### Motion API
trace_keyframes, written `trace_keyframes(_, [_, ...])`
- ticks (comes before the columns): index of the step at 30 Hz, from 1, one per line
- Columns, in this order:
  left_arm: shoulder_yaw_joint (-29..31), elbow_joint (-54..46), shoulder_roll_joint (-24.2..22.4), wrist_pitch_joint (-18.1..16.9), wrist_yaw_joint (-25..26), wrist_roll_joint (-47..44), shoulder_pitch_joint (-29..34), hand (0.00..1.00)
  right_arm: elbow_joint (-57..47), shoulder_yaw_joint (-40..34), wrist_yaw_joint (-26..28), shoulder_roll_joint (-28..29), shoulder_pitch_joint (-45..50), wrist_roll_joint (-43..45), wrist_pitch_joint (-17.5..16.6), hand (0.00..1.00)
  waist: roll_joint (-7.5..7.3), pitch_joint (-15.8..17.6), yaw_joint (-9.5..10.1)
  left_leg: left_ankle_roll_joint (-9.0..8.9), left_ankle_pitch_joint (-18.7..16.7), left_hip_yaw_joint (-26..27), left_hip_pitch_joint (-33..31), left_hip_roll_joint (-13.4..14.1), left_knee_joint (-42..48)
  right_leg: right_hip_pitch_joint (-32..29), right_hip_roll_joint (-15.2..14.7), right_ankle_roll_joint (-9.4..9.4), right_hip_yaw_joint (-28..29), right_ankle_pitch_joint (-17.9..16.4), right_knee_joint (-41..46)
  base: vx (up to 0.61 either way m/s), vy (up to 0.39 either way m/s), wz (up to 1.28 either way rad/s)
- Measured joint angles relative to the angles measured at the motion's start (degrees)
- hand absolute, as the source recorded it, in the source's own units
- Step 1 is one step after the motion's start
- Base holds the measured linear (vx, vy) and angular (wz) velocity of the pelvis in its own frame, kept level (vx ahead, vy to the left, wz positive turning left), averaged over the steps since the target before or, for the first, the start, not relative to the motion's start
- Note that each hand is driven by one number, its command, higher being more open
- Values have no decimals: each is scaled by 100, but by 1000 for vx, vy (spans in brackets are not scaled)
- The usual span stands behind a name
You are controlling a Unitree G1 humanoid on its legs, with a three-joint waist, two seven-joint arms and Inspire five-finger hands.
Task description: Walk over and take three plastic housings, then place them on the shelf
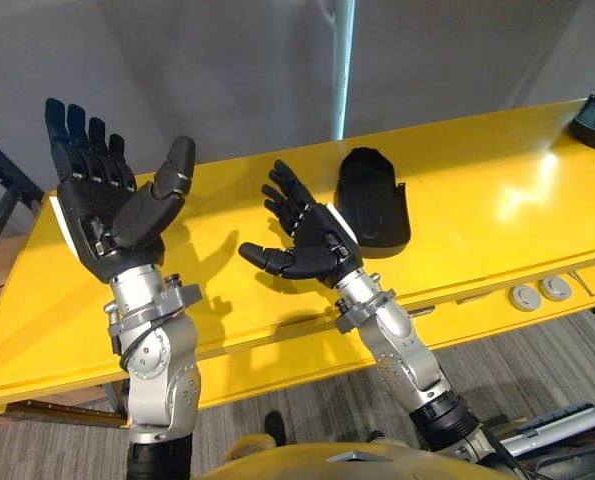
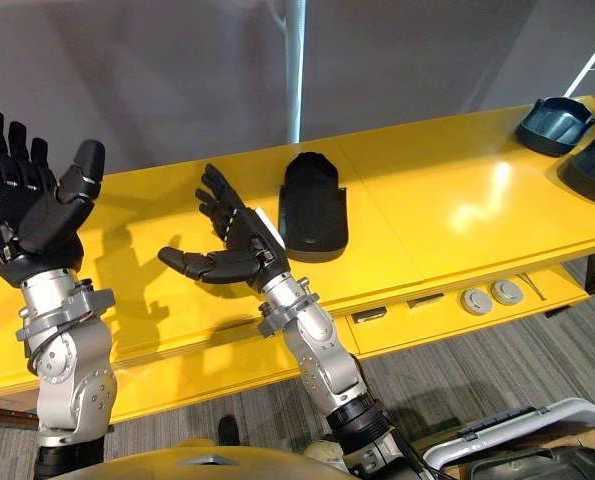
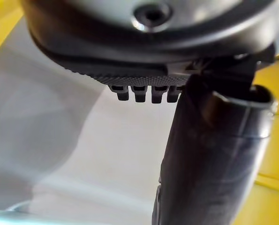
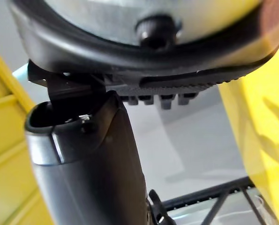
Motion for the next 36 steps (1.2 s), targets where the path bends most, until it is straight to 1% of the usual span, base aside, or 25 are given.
trace_keyframes(2, [4,4,0,51,-293,-2,362,100,64,11,-99,0,28,-23,102,100,-20,-12,6,-4,4,-14,-5,-2,-18,-9,-6,-62,-41,-49,-4,-28,6,7])
trace_keyframes(5, [-42,68,-2,138,-678,-176,798,100,81,-3,-451,0,268,-218,209,100,-54,-32,18,-15,11,-18,-24,16,-20,-22,12,-54,-60,-73,-14,-7,-2,1])
trace_keyframes(7, [-44,88,-5,145,-809,-323,979,100,81,-7,-699,0,483,-214,315,100,-70,-42,14,-22,14,-15,-44,29,-21,-36,26,-55,-60,-72,-32,0,0,0])
trace_keyframes(9, [-46,140,-12,135,-914,-539,1079,100,87,-15,-1091,-2,730,-356,432,100,-66,-107,16,-29,27,-11,-147,42,-19,-126,42,-72,-60,-52,-44,0,0,0])
trace_keyframes(12, [-58,295,-23,97,-971,-578,1149,100,107,-62,-1416,-3,907,-577,457,100,-67,-160,10,-4,46,5,-148,37,-6,-117,44,-14,-50,-8,-86,38,-12,-2])
trace_keyframes(16, [-88,325,-24,41,-991,-651,1137,100,111,-84,-1647,-1,909,-655,457,100,-108,-219,-13,-15,38,18,-137,39,-3,-118,46,-10,-23,-5,-88,30,-8,-3])
trace_keyframes(19, [-89,324,-24,-12,-993,-651,1127,100,112,-131,-1755,1,910,-689,456,100,-108,-220,-16,-16,34,32,-128,37,-6,-120,43,-11,2,-5,-86,2,-1,-1])
trace_keyframes(21, [-96,324,-24,-12,-995,-675,1123,100,133,-181,-1900,29,920,-901,454,100,-107,-221,-13,-23,27,42,-121,38,-19,-120,43,-21,7,-15,-85,0,0,0])
trace_keyframes(23, [-108,323,-23,-12,-995,-681,1123,100,135,-234,-1947,99,941,-901,448,100,-107,-222,-13,-24,21,52,-122,41,-20,-126,44,-63,8,-43,-85,0,0,0])
trace_keyframes(25, [-203,324,-23,-11,-997,-694,1123,100,135,-287,-2026,141,960,-919,448,100,-110,-224,-13,-23,13,69,-122,41,-20,-128,42,-63,11,-42,-82,0,0,0])
trace_keyframes(27, [-316,324,-22,-11,-1018,-696,1123,100,135,-332,-2088,144,985,-1138,444,100,-121,-231,-11,-25,12,74,-122,39,-20,-129,39,-62,13,-42,-82,0,0,0])
trace_keyframes(31, [-332,324,-22,-11,-1115,-699,1123,100,135,-465,-2198,219,1096,-1354,341,100,-131,-259,-14,-19,16,85,-122,40,-20,-133,40,-59,20,-39,-83,0,0,0])
trace_keyframes(36, [-332,324,-22,-11,-1124,-769,1123,100,191,-745,-2399,289,1122,-1531,329,100,-142,-338,-15,-17,18,128,-122,41,-20,-162,41,-47,75,-31,-83,6,1,-4])
